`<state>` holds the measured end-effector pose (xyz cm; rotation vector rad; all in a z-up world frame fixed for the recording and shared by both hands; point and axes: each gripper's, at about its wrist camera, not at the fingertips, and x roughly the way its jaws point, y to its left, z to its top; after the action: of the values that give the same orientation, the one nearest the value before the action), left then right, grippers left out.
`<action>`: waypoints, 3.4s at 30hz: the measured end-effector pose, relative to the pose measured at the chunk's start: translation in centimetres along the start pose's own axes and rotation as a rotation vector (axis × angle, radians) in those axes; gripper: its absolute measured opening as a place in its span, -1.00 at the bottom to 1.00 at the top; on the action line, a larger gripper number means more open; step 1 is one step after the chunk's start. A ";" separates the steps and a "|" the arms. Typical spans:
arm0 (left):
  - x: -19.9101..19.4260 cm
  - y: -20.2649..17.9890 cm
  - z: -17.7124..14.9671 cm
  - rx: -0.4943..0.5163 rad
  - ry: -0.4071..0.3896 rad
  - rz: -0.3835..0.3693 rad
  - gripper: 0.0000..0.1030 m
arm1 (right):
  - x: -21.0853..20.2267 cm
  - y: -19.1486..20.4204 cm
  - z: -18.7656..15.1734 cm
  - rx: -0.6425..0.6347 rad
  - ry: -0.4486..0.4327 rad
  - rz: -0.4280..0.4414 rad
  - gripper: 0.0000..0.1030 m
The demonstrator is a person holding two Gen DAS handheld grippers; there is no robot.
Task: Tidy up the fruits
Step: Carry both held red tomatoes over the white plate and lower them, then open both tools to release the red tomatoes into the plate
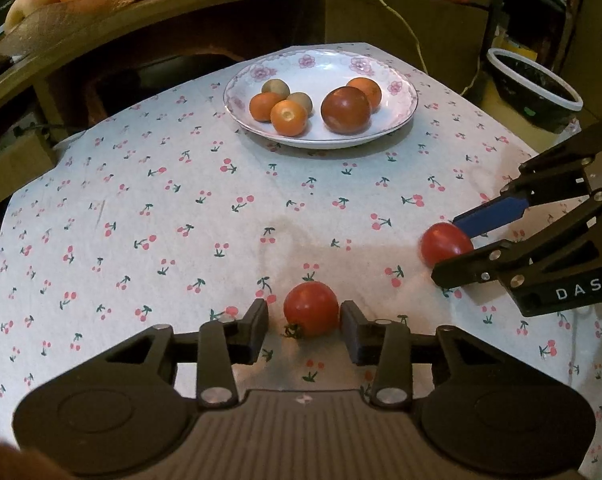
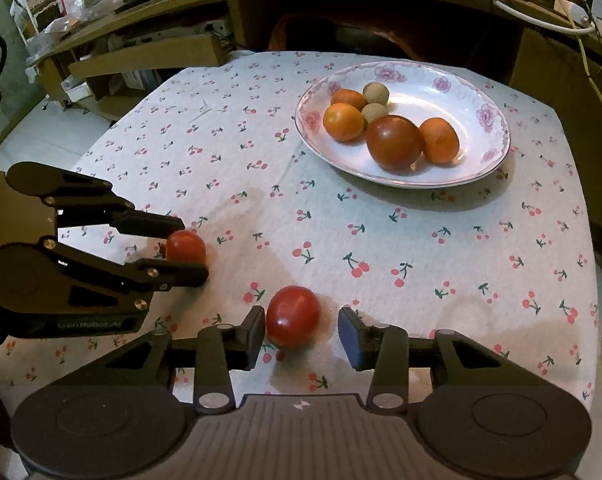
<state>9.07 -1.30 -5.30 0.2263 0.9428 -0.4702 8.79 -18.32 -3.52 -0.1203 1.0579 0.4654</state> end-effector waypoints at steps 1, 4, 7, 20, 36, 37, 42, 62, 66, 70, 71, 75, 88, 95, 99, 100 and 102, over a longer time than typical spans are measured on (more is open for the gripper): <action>0.0 0.1 0.0 -0.007 0.001 -0.003 -0.15 | 0.0 0.1 0.0 -0.003 -0.001 -0.001 -0.19; 0.0 -0.1 0.3 -0.016 0.007 -0.011 -0.34 | 0.0 0.1 0.0 0.000 -0.001 0.000 -0.39; 0.0 -0.6 0.4 -0.002 0.008 -0.003 -0.35 | 0.0 0.2 0.1 -0.001 0.003 0.003 -0.46; -1.0 -1.6 4.3 0.000 -0.078 0.002 -0.36 | -1.2 0.1 1.7 0.007 -0.072 -0.014 -0.48; 0.3 -1.2 10.5 -0.010 -0.164 0.056 -0.37 | -2.2 -3.1 5.5 0.072 -0.207 -0.104 -0.47; 0.5 -1.1 10.9 -0.012 -0.168 0.059 -0.37 | -2.1 -3.4 5.9 0.079 -0.213 -0.111 -0.46; 1.8 -0.6 12.6 -0.023 -0.178 0.063 -0.38 | -1.7 -4.8 7.4 0.101 -0.242 -0.133 -0.45; 5.2 0.2 14.1 -0.039 -0.150 0.060 -0.39 | 1.7 -7.5 10.3 0.063 -0.252 -0.186 -0.45; 5.2 0.3 14.1 -0.048 -0.152 0.056 -0.38 | 1.8 -7.6 10.3 0.063 -0.249 -0.188 -0.44; 5.4 0.4 14.1 -0.053 -0.147 0.057 -0.35 | 1.9 -7.7 10.3 0.065 -0.248 -0.190 -0.42; 5.4 0.4 14.1 -0.055 -0.147 0.057 -0.35 | 1.9 -7.7 10.3 0.065 -0.248 -0.190 -0.41; 5.2 0.4 14.1 -0.055 -0.157 0.058 -0.34 | 1.9 -7.8 10.3 0.069 -0.249 -0.189 -0.40; 4.9 0.6 14.1 -0.062 -0.166 0.062 -0.32 | 1.6 -7.9 10.3 0.079 -0.269 -0.187 -0.38; 4.6 0.7 14.1 -0.066 -0.169 0.072 -0.32 | 1.3 -8.3 10.3 0.096 -0.276 -0.192 -0.37; 4.2 0.6 13.8 -0.065 -0.170 0.082 -0.28 | 1.0 -8.0 10.0 0.095 -0.270 -0.196 -0.37; 4.1 0.6 13.7 -0.068 -0.171 0.083 -0.25 | 0.9 -7.9 9.9 0.094 -0.267 -0.199 -0.36; 3.7 0.5 13.4 -0.075 -0.174 0.086 -0.19 | 0.7 -7.7 9.6 0.094 -0.259 -0.201 -0.36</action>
<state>20.85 -7.09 -0.59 0.1544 0.7759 -0.3678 20.14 -22.00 -0.34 -0.0791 0.8018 0.2405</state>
